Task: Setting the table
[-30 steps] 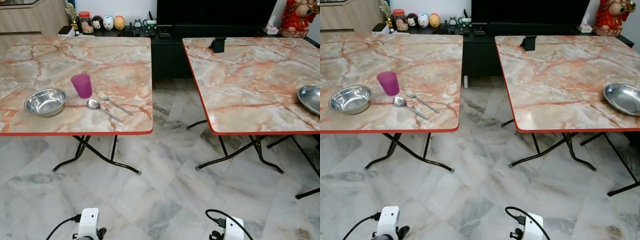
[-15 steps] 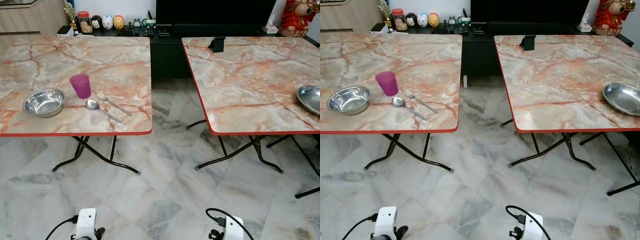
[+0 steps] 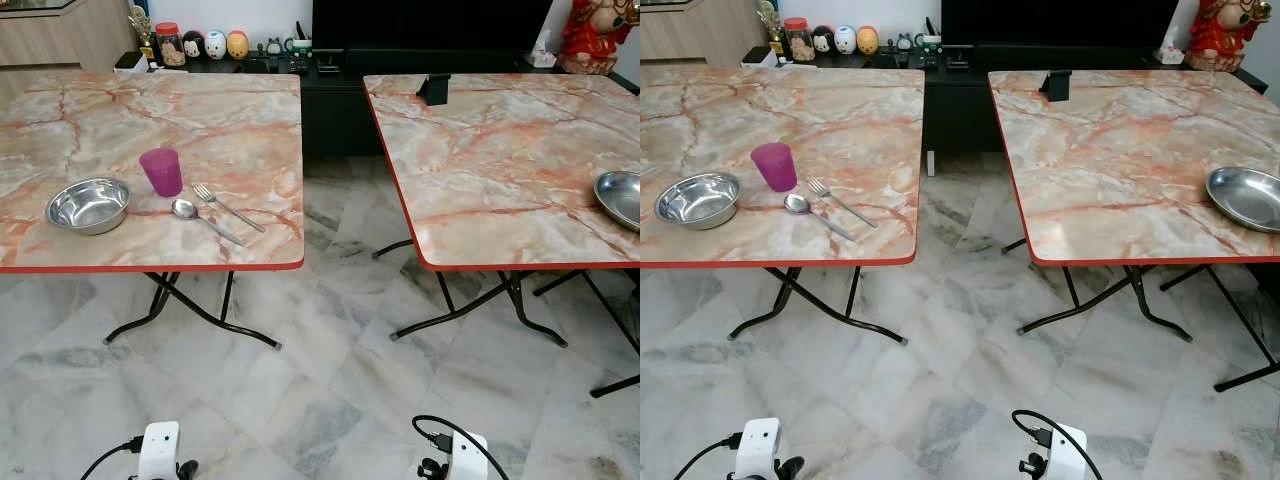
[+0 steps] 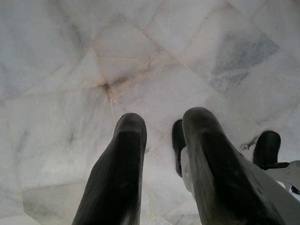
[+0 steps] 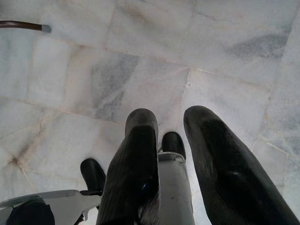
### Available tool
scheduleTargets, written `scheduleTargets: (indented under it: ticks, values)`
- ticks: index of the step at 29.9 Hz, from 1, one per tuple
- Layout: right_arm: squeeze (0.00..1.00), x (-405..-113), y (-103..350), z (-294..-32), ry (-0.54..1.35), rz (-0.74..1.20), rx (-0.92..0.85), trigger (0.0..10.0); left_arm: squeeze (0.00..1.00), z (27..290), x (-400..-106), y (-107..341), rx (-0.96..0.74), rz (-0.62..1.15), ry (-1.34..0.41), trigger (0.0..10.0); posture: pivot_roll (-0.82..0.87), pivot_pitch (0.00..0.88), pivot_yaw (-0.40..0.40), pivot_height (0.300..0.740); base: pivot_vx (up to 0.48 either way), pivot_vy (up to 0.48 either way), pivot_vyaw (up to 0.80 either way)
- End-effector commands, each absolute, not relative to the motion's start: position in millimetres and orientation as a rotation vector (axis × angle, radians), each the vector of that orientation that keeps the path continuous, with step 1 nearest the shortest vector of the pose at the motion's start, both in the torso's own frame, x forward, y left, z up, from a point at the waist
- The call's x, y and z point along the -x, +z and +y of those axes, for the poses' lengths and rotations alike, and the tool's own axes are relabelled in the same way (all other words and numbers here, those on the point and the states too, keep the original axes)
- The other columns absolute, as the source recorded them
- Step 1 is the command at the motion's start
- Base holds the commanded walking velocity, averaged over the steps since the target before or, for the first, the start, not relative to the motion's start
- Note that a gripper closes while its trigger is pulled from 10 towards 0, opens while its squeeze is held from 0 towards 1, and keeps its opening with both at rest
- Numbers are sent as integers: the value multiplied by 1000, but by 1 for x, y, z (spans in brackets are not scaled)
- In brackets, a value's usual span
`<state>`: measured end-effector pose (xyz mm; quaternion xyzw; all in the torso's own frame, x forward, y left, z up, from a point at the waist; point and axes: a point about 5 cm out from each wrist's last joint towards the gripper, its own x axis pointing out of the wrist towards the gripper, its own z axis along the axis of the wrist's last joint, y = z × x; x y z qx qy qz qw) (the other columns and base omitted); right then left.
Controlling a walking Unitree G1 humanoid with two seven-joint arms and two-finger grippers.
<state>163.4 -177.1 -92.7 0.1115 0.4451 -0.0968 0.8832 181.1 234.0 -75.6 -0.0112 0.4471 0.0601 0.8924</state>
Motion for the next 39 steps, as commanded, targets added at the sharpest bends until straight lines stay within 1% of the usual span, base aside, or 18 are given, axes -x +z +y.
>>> scheduleTargets:
  ticks: [1,8,20,30,39]
  values:
    - [0,-164,-92,-177,-206,924,-237,10000,0,236,-176,-78,34,953,135,10000,37,0,-12,740,0,0,0]
    - [0,-165,-92,-177,-203,924,-233,10000,0,234,-176,-78,32,955,132,10000,39,0,-14,740,0,0,0]
    - [0,-166,-92,-178,-206,920,-237,10000,0,219,-184,-79,40,944,114,10000,38,0,-15,740,0,0,0]
    - [0,-166,-91,-178,-205,914,-247,10000,0,206,-181,-83,56,958,102,10000,41,0,-16,740,0,0,0]
    - [0,-166,-91,-177,-205,912,-250,10000,0,205,-178,-84,54,964,102,10000,44,0,-15,740,0,406,0]
